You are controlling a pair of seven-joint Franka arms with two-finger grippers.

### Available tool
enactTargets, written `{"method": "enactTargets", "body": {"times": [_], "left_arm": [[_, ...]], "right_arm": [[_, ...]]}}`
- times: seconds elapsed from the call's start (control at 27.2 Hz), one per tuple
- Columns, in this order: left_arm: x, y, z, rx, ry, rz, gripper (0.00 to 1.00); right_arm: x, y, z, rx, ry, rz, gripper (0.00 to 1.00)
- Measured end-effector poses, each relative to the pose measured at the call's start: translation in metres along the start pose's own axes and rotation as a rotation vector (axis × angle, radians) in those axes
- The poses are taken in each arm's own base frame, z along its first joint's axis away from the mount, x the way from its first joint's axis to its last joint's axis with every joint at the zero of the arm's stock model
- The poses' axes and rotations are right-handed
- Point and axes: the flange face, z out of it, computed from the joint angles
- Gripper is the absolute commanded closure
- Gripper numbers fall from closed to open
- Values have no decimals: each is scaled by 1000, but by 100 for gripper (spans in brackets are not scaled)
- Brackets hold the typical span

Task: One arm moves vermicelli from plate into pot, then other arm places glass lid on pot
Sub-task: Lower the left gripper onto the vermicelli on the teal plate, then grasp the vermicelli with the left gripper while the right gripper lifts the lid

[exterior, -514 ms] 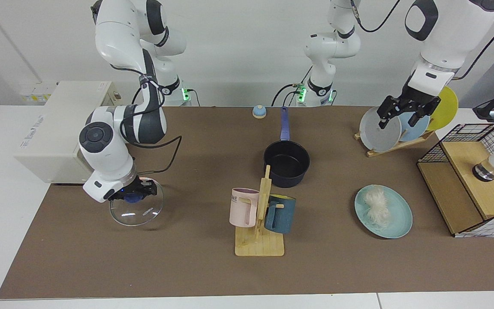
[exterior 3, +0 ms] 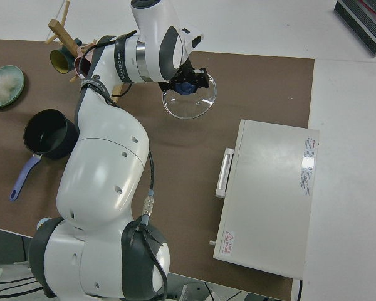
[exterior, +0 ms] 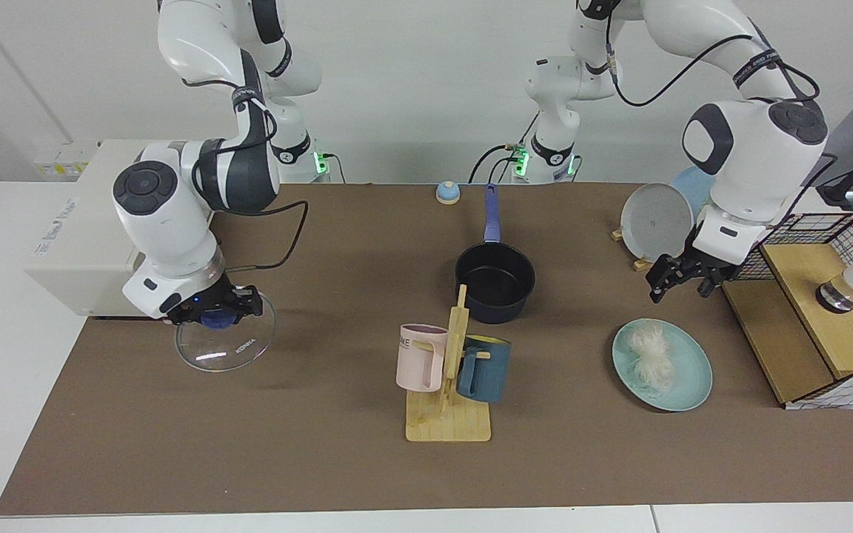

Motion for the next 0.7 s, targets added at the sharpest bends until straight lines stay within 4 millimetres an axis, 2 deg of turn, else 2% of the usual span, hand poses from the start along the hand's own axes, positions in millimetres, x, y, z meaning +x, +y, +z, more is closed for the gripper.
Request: {"method": "enactTargets", "body": {"times": [0.18,0.4,0.51,0.7], "left_arm": [[11,-10,29,5,22,41,0],[27,-26,101,10,41,32,0],[30,-29,129,12,38,35,0],[31,-29,156,12,39,45,0]], "right_arm": [[-11,0,-21,2,-17,2,100],[-24,1,-51,3,-9,5,100],[-33,2,-66,3,-11,6,100],[-49,-2,-94,9,-13,4,100]]}}
